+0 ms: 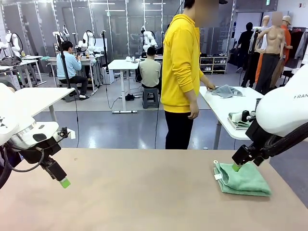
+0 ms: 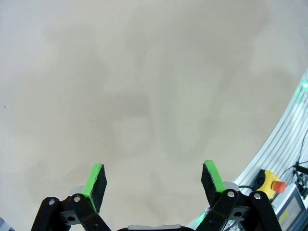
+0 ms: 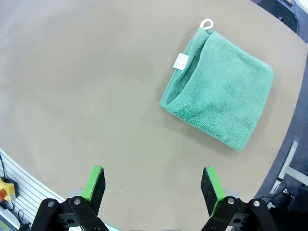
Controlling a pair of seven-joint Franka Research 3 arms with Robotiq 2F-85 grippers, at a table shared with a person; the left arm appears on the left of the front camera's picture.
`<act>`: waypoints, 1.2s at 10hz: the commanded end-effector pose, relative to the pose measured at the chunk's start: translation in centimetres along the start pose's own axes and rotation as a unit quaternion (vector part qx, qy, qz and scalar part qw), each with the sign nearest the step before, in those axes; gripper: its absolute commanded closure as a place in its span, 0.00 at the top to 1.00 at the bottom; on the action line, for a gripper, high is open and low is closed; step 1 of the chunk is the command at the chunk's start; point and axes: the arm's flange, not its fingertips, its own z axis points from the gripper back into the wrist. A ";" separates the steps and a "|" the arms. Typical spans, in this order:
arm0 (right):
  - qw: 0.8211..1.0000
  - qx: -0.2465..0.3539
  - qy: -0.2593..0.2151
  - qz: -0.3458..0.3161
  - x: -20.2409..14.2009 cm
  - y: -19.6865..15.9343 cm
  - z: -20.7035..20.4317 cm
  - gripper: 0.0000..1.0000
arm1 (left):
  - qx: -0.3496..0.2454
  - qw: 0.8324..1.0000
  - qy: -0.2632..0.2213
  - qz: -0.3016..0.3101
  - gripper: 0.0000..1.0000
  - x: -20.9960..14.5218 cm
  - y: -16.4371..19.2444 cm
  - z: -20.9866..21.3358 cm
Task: Fold the towels and place them in the basket.
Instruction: When a person lays out a Towel with hook on the table, fold it in half twice.
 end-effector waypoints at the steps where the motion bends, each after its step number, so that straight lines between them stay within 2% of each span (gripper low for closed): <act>1: 1.000 -0.007 0.001 -0.002 -0.1 0.2 0.1 1.00 | 0.006 1.000 0.004 0.005 1.00 0.3 0.1 0.0; 3: 1.000 0.000 0.000 0.000 0.0 0.0 0.0 1.00 | 0.000 1.000 0.000 0.000 1.00 0.0 0.0 0.0; 4: 0.995 0.089 -0.001 0.040 -1.4 1.7 4.7 1.00 | -0.004 1.000 -0.016 -0.009 1.00 0.8 -0.3 2.7; 6: 0.995 0.025 0.000 0.094 -2.9 4.5 11.7 1.00 | -0.011 1.000 -0.011 -0.017 1.00 1.4 -2.1 8.5; 7: 0.996 0.026 -0.010 0.089 -3.0 5.3 14.3 1.00 | -0.002 0.999 -0.018 -0.028 1.00 1.3 -3.3 11.5; 9: 0.995 0.013 -0.013 0.099 -2.9 6.5 19.9 1.00 | 0.055 0.995 -0.063 -0.046 1.00 0.2 -6.5 18.3; 12: 0.994 0.000 -0.062 0.086 -1.2 6.3 23.6 1.00 | 0.119 0.984 -0.119 -0.054 1.00 -3.4 -10.3 25.4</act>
